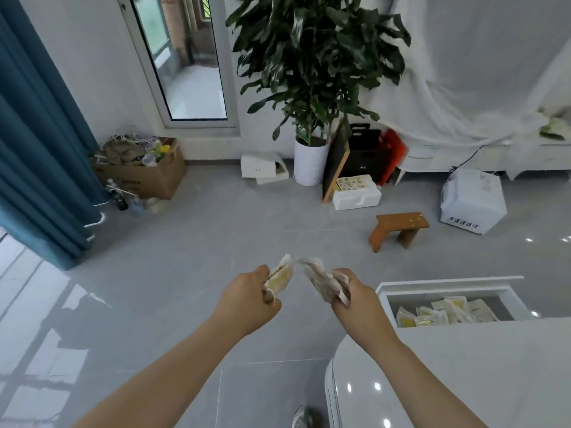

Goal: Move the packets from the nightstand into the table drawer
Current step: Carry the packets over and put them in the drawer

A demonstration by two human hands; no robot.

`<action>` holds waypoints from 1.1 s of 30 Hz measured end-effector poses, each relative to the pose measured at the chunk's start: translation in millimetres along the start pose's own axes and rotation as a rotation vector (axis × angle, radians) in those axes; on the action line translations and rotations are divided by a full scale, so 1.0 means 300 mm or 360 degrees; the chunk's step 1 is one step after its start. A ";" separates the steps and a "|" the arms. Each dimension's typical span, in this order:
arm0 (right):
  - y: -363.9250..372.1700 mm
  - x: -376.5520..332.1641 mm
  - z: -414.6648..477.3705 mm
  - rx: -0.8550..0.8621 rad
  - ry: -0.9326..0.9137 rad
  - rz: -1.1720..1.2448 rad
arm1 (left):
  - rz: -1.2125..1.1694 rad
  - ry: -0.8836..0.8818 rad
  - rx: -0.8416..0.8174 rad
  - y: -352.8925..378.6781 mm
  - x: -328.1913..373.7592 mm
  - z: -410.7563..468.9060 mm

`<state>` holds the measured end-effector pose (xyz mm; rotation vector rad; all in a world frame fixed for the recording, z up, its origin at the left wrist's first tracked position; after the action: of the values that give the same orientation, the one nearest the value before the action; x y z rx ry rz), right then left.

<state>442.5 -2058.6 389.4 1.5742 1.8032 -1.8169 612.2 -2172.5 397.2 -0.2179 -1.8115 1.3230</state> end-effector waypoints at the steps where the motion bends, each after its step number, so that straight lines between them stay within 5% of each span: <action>1: -0.021 0.018 0.035 0.0012 0.0022 0.0014 | 0.0014 0.0002 -0.0019 0.012 0.013 0.050; 21: -0.159 0.237 0.575 0.0323 0.0614 0.0097 | -0.0079 0.0240 -0.0419 0.168 0.048 0.870; 33: -0.176 0.198 0.804 0.0595 0.0965 0.0368 | -0.0004 0.0622 -0.0697 0.179 0.063 1.333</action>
<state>246.4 -2203.3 318.0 2.5778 1.4117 -1.7583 296.6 -2416.7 334.1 -0.6616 -1.7326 0.7947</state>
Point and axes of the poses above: each hand's wrist, its own z-axis towards the middle knuckle, its own y-axis out of the palm, x = y × z, the point moved 7 cm from there along z, towards the middle knuckle, and after that the axes turned 13 degrees about y, right-handed, at the moved point
